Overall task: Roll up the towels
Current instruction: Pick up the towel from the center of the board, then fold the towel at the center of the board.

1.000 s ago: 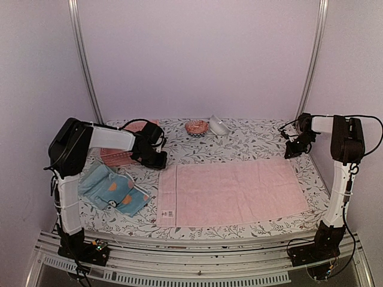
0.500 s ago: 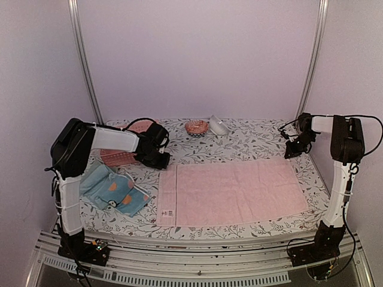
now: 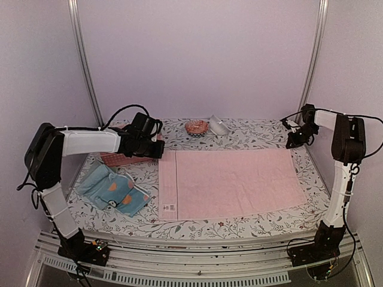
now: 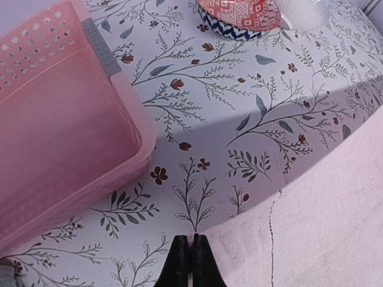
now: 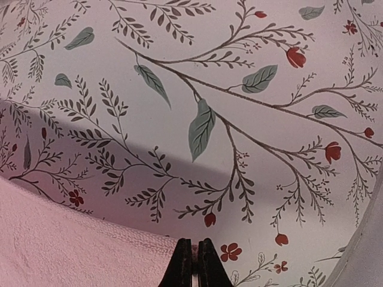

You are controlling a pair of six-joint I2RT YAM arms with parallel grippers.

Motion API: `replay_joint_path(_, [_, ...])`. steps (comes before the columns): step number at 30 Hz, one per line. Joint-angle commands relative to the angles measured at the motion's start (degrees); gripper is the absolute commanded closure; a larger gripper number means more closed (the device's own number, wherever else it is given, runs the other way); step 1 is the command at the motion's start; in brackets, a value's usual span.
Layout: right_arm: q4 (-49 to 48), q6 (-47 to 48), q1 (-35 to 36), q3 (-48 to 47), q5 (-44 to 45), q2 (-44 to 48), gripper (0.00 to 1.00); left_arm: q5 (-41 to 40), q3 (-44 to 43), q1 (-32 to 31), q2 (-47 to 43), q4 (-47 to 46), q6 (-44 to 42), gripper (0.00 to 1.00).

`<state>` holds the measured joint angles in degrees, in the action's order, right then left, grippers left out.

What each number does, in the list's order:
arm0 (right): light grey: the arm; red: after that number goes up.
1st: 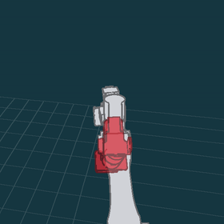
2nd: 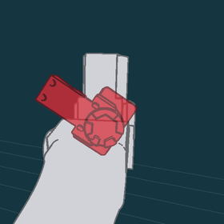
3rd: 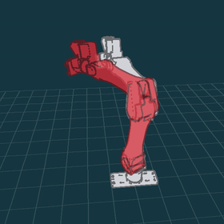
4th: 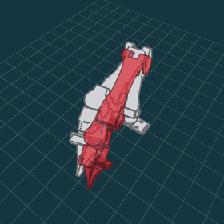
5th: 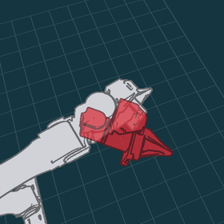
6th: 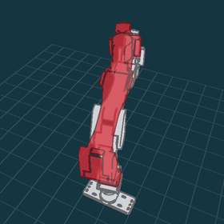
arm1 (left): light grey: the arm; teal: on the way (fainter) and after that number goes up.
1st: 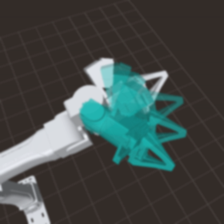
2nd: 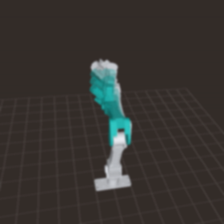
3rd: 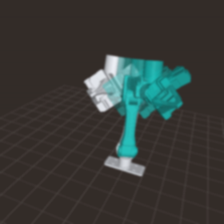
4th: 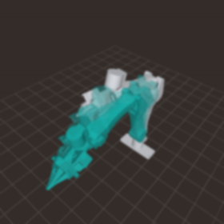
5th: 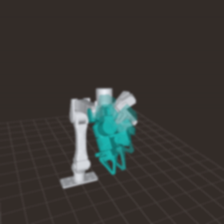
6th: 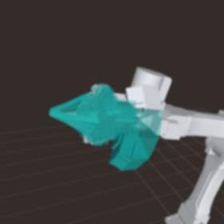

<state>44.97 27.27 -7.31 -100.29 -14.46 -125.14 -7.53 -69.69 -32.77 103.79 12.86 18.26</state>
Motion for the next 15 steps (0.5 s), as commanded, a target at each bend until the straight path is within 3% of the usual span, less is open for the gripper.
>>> replay_joint_path(1, [-1.31,1.04,-1.15,2.29,-3.84,5.23,0.98,0.54,2.71,-0.15,-2.27,-2.32,-0.22,1.00])
replay_joint_path(15, [-3.10,2.72,-3.62,18.19,-8.63,21.46,0.97,5.99,11.54,-0.86,-13.09,-3.85,0.48,1.00])
